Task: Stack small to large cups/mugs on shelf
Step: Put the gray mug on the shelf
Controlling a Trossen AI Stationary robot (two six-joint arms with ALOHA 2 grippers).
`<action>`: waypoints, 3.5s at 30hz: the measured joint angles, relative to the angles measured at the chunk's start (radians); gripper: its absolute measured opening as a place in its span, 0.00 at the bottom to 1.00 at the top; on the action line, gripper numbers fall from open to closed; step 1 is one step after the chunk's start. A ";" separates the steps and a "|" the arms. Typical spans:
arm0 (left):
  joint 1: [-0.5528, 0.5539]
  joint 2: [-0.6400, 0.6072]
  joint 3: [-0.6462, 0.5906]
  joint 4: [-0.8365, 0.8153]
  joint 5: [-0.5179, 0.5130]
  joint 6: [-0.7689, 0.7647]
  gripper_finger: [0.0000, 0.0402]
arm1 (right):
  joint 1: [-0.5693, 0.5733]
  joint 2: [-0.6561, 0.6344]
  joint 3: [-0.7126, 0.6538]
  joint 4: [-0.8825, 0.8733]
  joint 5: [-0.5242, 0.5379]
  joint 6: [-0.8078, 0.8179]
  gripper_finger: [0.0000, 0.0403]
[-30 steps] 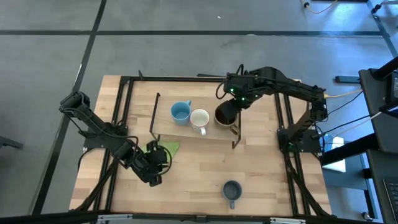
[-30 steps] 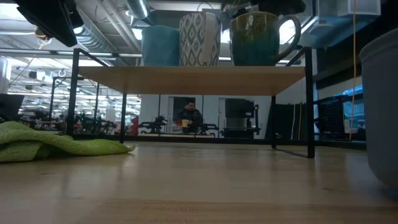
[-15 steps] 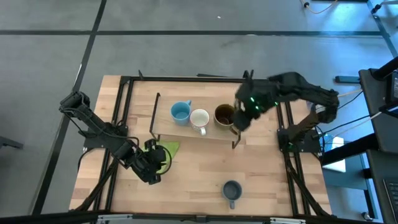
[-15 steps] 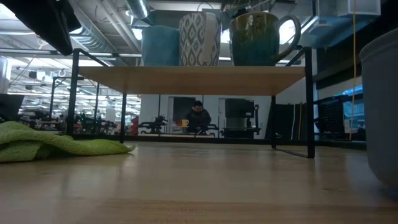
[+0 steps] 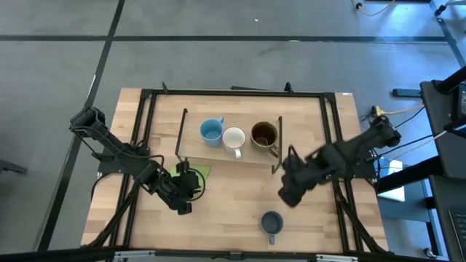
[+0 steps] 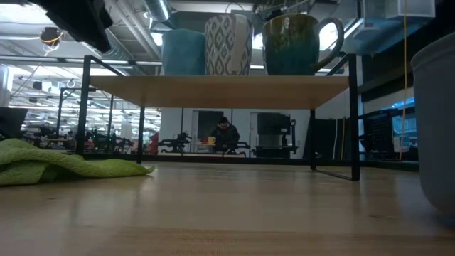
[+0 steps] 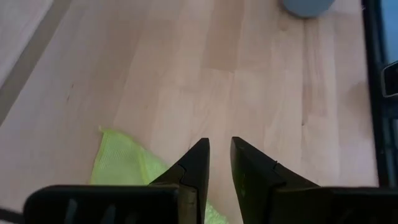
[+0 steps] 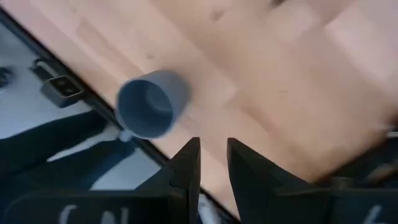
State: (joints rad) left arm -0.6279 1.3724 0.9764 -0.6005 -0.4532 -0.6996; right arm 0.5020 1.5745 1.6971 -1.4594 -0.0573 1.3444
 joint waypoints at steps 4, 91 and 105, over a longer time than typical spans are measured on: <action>-0.015 0.000 0.000 0.014 0.001 0.003 0.15 | 0.068 0.000 -0.149 0.268 -0.014 0.102 0.20; -0.110 0.000 0.000 -0.034 -0.001 -0.106 0.15 | 0.134 0.124 -0.584 1.056 0.105 0.322 0.20; -0.125 0.000 0.000 -0.034 -0.009 -0.132 0.15 | 0.166 0.142 -0.476 1.009 0.089 0.302 0.20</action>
State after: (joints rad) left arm -0.7529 1.3724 0.9768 -0.6350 -0.4618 -0.8318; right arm 0.6678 1.7161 1.2209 -0.4506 0.0320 1.6459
